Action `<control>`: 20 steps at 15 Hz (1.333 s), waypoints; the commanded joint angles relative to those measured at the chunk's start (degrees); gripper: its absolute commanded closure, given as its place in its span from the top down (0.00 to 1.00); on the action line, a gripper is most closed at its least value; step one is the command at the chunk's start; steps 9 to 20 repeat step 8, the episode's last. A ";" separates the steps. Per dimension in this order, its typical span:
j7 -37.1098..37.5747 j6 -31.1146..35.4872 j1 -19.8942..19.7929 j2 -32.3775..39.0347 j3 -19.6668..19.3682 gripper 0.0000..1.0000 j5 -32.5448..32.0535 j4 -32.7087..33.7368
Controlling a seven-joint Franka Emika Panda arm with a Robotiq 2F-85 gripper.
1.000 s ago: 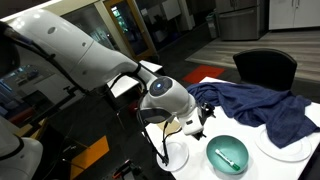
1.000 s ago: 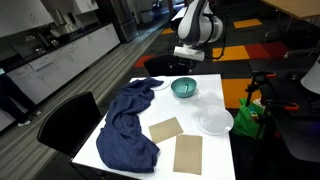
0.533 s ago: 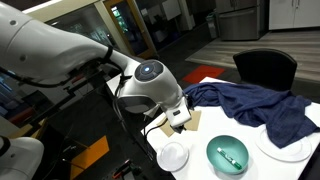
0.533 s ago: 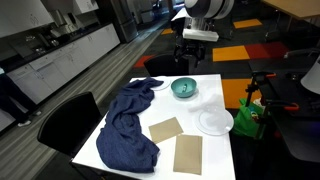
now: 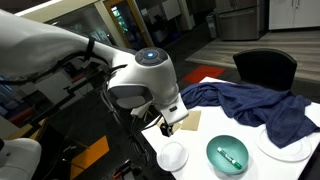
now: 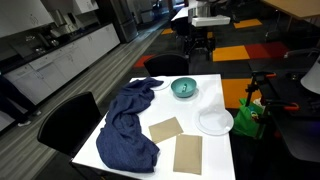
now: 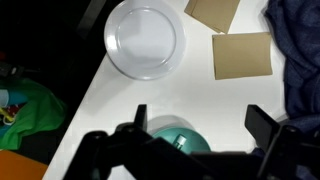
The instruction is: Place the green marker inside the green bowl
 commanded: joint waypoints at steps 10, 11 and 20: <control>0.05 -0.92 1.91 -0.28 -1.74 1.00 -0.98 0.05; 0.05 -0.92 1.91 -0.28 -1.74 1.00 -0.98 0.05; 0.05 -0.92 1.91 -0.28 -1.74 1.00 -0.98 0.05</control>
